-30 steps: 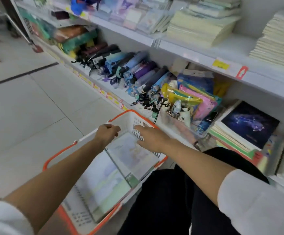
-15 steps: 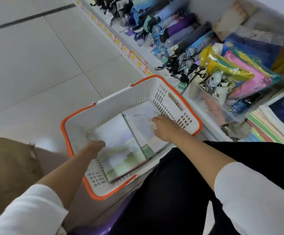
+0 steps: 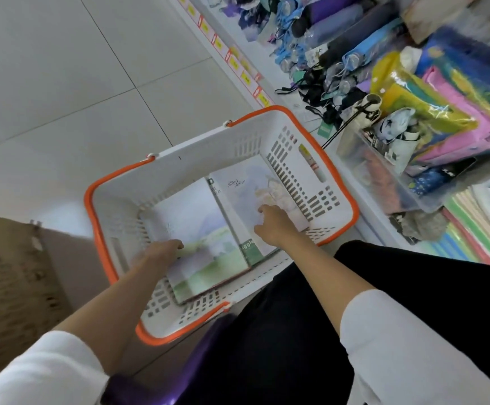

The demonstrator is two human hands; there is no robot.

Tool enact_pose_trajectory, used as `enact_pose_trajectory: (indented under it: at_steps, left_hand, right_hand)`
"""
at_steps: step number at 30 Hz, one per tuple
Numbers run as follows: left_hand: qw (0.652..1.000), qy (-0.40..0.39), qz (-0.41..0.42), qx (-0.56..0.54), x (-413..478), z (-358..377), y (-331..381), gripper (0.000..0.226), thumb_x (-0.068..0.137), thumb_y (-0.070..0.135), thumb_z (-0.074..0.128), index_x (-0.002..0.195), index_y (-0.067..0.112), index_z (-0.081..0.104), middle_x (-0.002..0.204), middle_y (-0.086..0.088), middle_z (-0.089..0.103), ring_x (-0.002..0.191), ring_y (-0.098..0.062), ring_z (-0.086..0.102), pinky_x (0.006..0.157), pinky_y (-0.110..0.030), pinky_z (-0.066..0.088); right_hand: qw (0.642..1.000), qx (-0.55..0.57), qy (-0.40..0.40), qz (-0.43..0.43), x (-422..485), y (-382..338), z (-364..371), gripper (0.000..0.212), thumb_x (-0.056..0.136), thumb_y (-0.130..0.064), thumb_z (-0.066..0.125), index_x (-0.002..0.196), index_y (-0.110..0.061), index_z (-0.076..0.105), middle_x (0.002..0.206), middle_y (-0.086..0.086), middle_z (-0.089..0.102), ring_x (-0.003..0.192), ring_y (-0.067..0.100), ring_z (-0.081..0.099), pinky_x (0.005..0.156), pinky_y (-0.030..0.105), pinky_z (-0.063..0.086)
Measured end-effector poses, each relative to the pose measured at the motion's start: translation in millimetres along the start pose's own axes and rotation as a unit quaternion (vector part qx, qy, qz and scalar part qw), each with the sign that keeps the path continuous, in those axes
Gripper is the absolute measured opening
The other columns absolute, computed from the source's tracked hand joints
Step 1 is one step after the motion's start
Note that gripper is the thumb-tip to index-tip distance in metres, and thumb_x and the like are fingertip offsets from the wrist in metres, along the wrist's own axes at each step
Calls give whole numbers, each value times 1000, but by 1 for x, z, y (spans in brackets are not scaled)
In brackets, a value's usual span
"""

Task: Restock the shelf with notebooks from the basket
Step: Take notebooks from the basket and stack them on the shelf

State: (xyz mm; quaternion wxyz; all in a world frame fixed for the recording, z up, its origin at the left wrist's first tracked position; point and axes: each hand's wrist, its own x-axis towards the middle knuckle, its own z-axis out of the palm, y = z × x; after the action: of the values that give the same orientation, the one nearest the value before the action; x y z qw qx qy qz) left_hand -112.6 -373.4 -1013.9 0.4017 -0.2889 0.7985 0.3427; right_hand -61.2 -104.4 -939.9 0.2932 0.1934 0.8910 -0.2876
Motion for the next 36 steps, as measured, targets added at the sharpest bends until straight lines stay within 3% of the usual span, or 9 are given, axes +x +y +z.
enact_pose_trajectory:
  at_steps: [6, 10, 12, 14, 16, 23, 27, 31, 36]
  left_hand:
    - [985, 1, -12, -173, 1, 21, 0, 43, 75, 16, 82, 107, -5, 62, 116, -23, 65, 97, -36, 66, 75, -37, 54]
    - [972, -16, 15, -235, -1, 30, 5, 39, 81, 8, 76, 115, -1, 61, 115, -20, 66, 82, -31, 66, 54, -30, 55]
    - [963, -18, 30, -268, 2, 20, 2, 36, 84, 2, 70, 118, 1, 60, 118, -17, 65, 88, -30, 65, 66, -36, 58]
    - [970, 24, 44, -238, 7, 2, -4, 43, 84, 0, 70, 125, -1, 57, 123, -18, 63, 104, -35, 63, 89, -49, 54]
    - [981, 61, 62, -175, 12, -11, -9, 47, 82, -3, 70, 127, -4, 55, 125, -22, 61, 111, -38, 60, 96, -53, 49]
    - [988, 101, 67, -101, 10, -6, -4, 50, 78, -7, 71, 126, -5, 55, 123, -23, 61, 111, -35, 61, 92, -42, 51]
    - [984, 74, 71, -146, 5, -9, -7, 43, 80, -8, 67, 122, -3, 58, 119, -23, 63, 107, -36, 62, 86, -41, 52]
    - [969, 30, 8, -247, 0, -13, 0, 43, 90, 18, 64, 129, 2, 55, 126, -20, 60, 111, -39, 60, 93, -48, 50]
    - [932, -94, 5, -349, -11, -7, 1, 66, 91, 66, 41, 128, 14, 57, 126, -8, 62, 110, -30, 62, 98, -46, 48]
  right_hand:
    - [998, 56, -22, 13, 8, 5, 11, 61, 93, -22, 56, 148, -11, 31, 151, 12, 31, 135, 29, 37, 106, 40, 40]
    - [999, 36, -8, 32, 16, 11, 6, 57, 95, -17, 52, 147, -11, 32, 147, 14, 36, 131, 30, 42, 103, 41, 44]
    - [999, 34, -14, 40, 19, 14, 6, 57, 94, -15, 52, 148, -10, 32, 147, 14, 37, 130, 31, 43, 102, 42, 45]
    - [998, 30, -17, 46, 21, 15, 11, 58, 93, -14, 52, 147, -10, 33, 147, 13, 36, 131, 30, 41, 104, 41, 43]
    - [998, 17, -14, 52, 20, 15, 22, 58, 92, -16, 55, 145, -9, 34, 146, 13, 34, 132, 29, 38, 106, 40, 41]
    - [996, -86, -23, 30, 23, 21, 39, 79, 84, -31, 73, 143, -6, 26, 149, 18, 23, 139, 31, 24, 107, 43, 39]
    - [993, -116, -21, -26, 24, 18, 28, 57, 84, -18, 66, 133, -11, 37, 128, 15, 49, 113, 29, 51, 86, 38, 49]
    - [996, -27, 83, 17, 15, -15, 13, 29, 87, -9, 54, 115, -10, 56, 102, 8, 67, 92, 26, 63, 69, 32, 51]
    - [996, 17, -7, -84, -23, -91, 45, 11, 84, -15, 62, 89, -6, 60, 90, 14, 66, 83, 31, 66, 65, 35, 54]
